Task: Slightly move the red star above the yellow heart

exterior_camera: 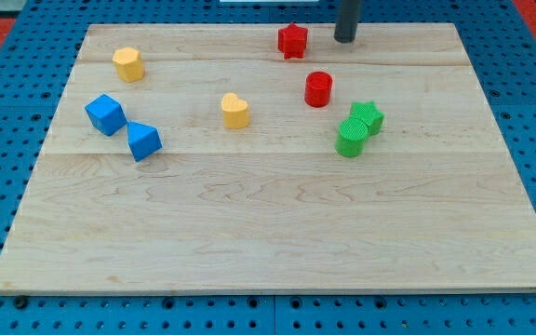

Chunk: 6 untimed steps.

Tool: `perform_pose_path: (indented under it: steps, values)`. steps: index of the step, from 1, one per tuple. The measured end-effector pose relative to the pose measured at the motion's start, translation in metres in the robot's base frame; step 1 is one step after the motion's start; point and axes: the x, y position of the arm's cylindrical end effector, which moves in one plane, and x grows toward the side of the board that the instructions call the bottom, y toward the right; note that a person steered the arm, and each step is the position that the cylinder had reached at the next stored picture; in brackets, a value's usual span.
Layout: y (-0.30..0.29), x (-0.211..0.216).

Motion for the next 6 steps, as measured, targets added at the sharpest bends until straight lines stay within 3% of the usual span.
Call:
perform_pose_path:
  steps: [1,3,4,6]
  values:
    - [-0.049,0.006]
    - [-0.160,0.067]
    - [-0.166,0.064]
    - [-0.271,0.043]
